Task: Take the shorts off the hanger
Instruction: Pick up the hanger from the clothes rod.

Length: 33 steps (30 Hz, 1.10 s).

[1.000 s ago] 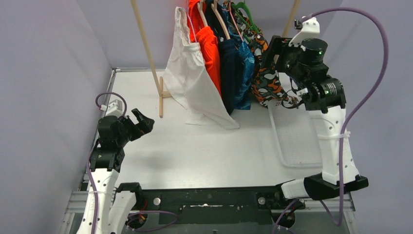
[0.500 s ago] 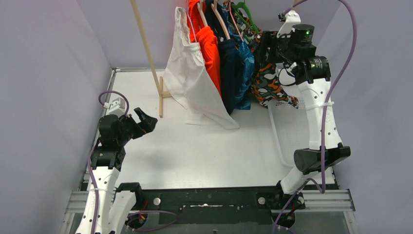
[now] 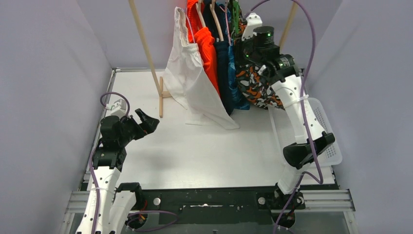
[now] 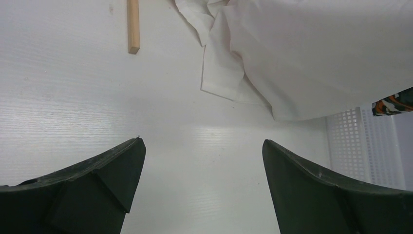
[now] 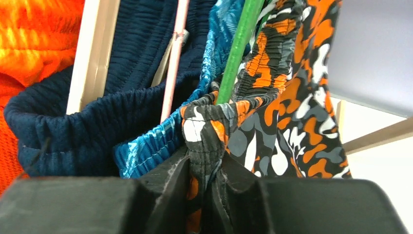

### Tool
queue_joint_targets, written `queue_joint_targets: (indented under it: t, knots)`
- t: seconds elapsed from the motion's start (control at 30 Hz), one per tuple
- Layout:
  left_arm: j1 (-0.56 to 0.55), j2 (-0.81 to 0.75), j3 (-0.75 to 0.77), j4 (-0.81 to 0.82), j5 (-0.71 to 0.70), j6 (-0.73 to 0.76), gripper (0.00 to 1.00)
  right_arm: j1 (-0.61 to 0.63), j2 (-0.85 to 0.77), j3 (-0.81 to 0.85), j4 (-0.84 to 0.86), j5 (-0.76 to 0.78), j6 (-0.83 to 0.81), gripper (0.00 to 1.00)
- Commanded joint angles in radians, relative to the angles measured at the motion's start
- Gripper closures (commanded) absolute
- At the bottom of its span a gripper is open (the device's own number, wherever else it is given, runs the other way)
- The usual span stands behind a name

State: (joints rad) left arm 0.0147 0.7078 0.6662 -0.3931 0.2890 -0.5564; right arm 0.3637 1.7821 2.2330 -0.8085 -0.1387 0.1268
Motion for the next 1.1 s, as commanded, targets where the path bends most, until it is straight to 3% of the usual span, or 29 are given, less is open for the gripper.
queue_joint_targets:
  t: [0.0,0.2,0.3,0.37,0.47,0.67,1.07]
  knots:
    - [0.0,-0.005,0.02,0.066,0.023,-0.007,0.08,0.097,-0.043,-0.043,0.121,0.139,0.049,0.92]
    - [-0.001,-0.008,0.02,0.053,0.011,-0.013,0.08,0.121,-0.081,-0.087,0.224,0.11,0.12,0.99]
    - [0.0,-0.012,0.024,0.044,0.013,-0.016,0.08,0.113,-0.115,-0.139,0.229,0.193,0.142,1.0]
    - [-0.001,-0.013,0.03,0.036,0.011,-0.014,0.09,0.048,-0.159,-0.183,0.243,0.225,0.188,1.0]
    - [-0.001,-0.012,0.039,0.03,0.015,-0.015,0.09,-0.057,-0.23,-0.273,0.311,0.146,0.247,1.0]
    - [-0.001,-0.011,0.038,0.068,0.047,-0.056,0.1,-0.092,-0.263,-0.268,0.378,0.008,0.162,1.0]
    - [-0.001,-0.037,0.024,0.087,0.1,-0.103,0.11,-0.069,-0.341,-0.27,0.342,0.083,0.104,1.0]
